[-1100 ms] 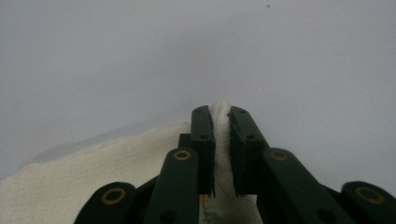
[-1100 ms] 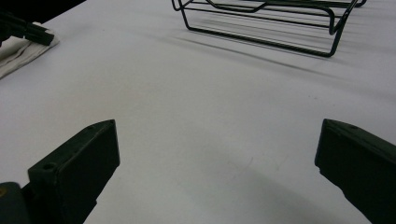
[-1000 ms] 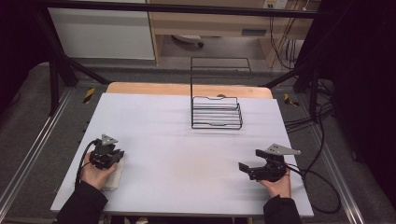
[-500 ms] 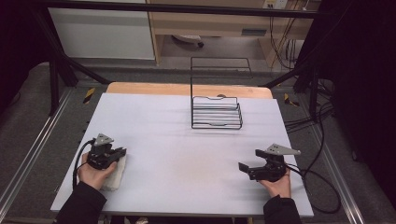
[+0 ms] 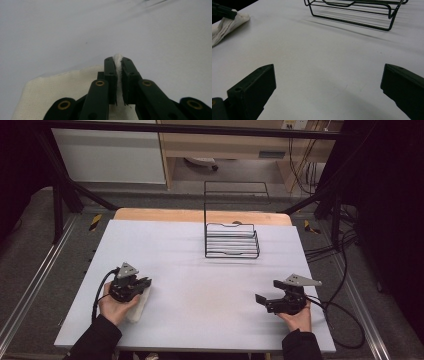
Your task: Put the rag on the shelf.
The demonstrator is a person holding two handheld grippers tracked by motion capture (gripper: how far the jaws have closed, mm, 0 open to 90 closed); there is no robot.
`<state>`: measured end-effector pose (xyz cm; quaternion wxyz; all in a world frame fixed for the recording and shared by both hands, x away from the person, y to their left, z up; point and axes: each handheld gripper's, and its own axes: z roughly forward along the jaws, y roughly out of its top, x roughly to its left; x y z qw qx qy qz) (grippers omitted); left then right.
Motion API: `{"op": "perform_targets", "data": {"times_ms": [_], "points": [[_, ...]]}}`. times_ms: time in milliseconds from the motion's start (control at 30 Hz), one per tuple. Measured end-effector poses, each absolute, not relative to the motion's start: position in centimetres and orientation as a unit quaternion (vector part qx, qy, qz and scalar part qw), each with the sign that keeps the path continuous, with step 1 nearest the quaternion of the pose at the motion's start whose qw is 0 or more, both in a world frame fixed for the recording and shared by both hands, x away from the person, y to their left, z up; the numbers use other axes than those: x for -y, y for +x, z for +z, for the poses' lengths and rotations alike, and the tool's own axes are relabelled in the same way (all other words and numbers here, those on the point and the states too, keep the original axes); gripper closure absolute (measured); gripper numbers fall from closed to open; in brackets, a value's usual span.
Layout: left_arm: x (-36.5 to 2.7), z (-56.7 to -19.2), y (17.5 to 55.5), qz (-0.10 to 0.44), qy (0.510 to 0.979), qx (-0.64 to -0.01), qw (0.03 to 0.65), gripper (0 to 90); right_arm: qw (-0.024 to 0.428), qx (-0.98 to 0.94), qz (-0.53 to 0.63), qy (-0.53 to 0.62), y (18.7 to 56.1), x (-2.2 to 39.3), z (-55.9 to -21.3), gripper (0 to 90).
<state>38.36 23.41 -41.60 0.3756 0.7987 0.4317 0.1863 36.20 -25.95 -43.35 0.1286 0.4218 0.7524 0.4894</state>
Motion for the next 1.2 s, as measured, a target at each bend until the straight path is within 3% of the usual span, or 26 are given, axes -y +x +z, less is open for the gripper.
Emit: {"op": "perform_targets", "data": {"times_ms": [600, 967, 1067, 1200], "points": [[-15.8, -42.2, 38.3, 0.162, 0.827, -0.377, 0.384, 83.3, 0.129, -0.753, 0.49, 0.42, 36.2, 25.9, -43.4, 0.6], [-14.5, -43.2, 38.8, 0.144, 0.839, -0.368, 0.375, 81.6, 0.127, -0.753, 0.489, 0.421, 36.2, 25.9, -43.4, 0.8], [-15.1, -42.8, 38.8, 0.137, 0.835, -0.364, 0.389, 75.9, 0.126, -0.754, 0.488, 0.422, 36.2, 25.8, -43.4, 0.8], [-16.8, -41.5, 38.8, 0.139, 0.834, -0.363, 0.391, 57.0, 0.126, -0.755, 0.487, 0.42, 36.2, 25.8, -43.4, 0.8]]}}
